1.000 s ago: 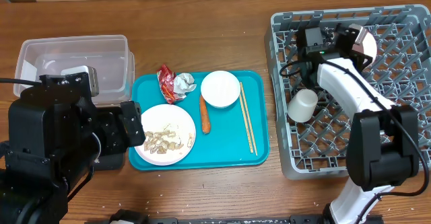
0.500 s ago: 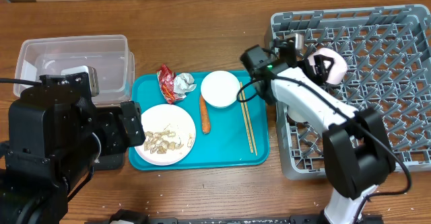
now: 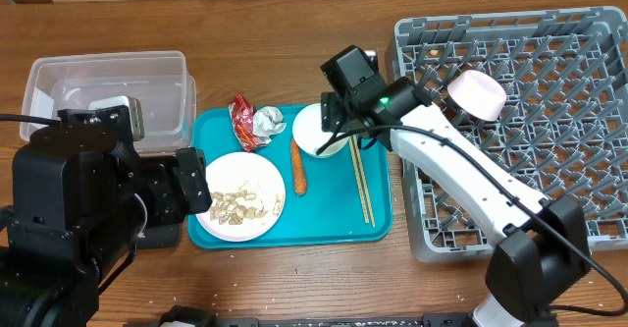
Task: Sort waste into correct bins and load items into the dishwasher
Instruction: 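Grasp the second white bowl on the tray with the right gripper, then carry the white bowl into the dish rack and release it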
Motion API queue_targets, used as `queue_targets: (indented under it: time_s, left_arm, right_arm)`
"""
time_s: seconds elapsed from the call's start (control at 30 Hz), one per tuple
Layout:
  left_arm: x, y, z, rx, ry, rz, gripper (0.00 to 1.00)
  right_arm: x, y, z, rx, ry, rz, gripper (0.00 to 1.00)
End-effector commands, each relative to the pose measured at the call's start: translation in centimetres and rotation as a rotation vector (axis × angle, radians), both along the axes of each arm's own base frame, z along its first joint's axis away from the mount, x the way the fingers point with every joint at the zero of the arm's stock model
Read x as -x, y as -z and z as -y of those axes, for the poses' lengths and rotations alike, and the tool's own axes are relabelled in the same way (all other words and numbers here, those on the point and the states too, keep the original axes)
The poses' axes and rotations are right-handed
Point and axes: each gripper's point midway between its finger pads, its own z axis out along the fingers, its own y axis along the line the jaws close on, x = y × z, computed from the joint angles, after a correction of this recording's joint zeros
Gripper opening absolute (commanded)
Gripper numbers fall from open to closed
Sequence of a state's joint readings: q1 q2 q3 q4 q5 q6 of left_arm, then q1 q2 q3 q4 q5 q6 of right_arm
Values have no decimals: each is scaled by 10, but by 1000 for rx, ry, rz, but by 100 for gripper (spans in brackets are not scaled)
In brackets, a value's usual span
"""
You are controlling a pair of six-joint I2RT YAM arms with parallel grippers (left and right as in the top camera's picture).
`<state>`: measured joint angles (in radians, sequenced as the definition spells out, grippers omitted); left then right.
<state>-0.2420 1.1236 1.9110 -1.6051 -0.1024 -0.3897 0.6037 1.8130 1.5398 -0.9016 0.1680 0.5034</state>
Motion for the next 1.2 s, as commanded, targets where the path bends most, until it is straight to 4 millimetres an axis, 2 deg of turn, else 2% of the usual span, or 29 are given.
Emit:
queue_targets:
  time_s: [0.0,0.07,0.17,0.4,0.43,0.5,0.53,0.57,0.67,0.77,0.87,0.93,1.07,1.17]
  left_arm:
    - [1,-2,-2,-13,0,9,100]
    - [1,-2,-2,-13,0,9,100]
    - [1,-2,-2,-13,0,9,100]
    - [1,-2,-2,-13,0,9,100]
    - [1,-2,-2,-13,0,9,100]
    - [1,-2,-2,-13,0,9,100]
    - [1,-2,-2,-13,0,9,100]
    - [1,-2,-2,-13,0,9,100]
    - [1,-2,-2,-13,0,9,100]
    - [1,-2,-2,-13,0,9,100]
    - [1,-2,-2,-13,0,9,100]
    - [1,-2,-2,-13,0,9,100]
    - [1,-2,-2,-13,0,9,100]
    - [1,-2,-2,-13,0,9,100]
  right_arm:
    - [23,38,-16,-148,131,-195,81]
    - [25,49,-15,-134,136,-218,77]
    - [26,64,-14,-111,146,-247,57]
    - [22,111,-9,-56,224,-305,56]
    - [21,113,-10,-60,224,-305,52]
    - [19,112,-9,-62,226,-300,26]
    - [19,101,-7,-61,222,-291,11]
    - [17,94,-6,-55,204,-274,8]
    - [9,56,2,-18,162,-187,4]
    - [-1,-3,9,10,99,-39,4]
    - [-8,-61,34,82,145,134,4]
    - [-12,-101,70,189,247,280,4]
    - [-7,-181,179,588,585,571,4]
    - [3,-213,240,830,797,665,4]
